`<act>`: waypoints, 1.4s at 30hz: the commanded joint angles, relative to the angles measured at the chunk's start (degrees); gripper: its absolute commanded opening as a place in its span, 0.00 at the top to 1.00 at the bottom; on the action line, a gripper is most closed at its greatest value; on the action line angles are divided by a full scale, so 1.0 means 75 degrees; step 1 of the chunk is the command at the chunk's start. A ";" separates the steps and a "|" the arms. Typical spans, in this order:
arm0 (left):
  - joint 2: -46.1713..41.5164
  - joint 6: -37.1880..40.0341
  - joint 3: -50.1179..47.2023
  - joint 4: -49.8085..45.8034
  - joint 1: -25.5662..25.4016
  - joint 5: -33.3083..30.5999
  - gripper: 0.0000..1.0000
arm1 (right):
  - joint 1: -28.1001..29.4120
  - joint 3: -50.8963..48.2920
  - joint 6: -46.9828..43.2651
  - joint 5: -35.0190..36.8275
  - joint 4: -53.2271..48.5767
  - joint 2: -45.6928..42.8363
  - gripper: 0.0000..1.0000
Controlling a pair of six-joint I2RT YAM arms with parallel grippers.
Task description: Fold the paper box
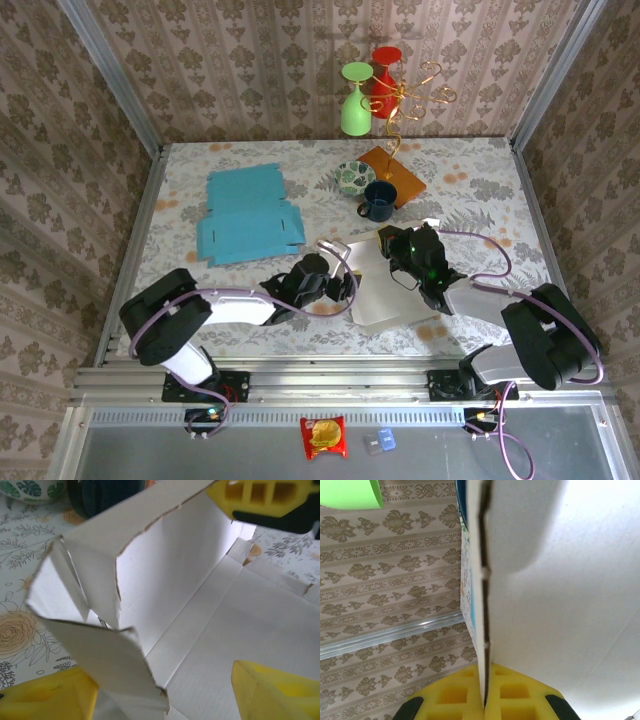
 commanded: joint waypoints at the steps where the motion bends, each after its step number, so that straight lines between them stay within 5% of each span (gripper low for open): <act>1: -0.0790 0.0082 -0.0266 0.0022 -0.0039 0.0130 0.30 | 0.0011 0.0032 -0.0108 0.0310 -0.0343 -0.0114 1.00; 7: -0.1959 0.0206 -0.0580 -0.1020 0.0185 0.0711 0.44 | 0.0011 0.0066 -0.0126 0.0286 -0.0410 -0.0146 1.00; 14: -0.2147 0.0386 -0.0995 -0.1096 0.1583 0.1491 0.62 | 0.0022 0.0062 -0.0131 0.0245 -0.0386 -0.0131 1.00; 22: -0.0394 0.1044 -0.0303 -0.0315 0.1922 0.2775 0.62 | 0.0023 0.0044 -0.0162 0.0219 -0.0329 -0.0090 1.00; 42: 0.0559 0.0998 0.0725 -0.0070 0.1397 0.2390 0.58 | 0.0046 0.0030 -0.0123 0.0207 -0.0299 -0.0065 1.00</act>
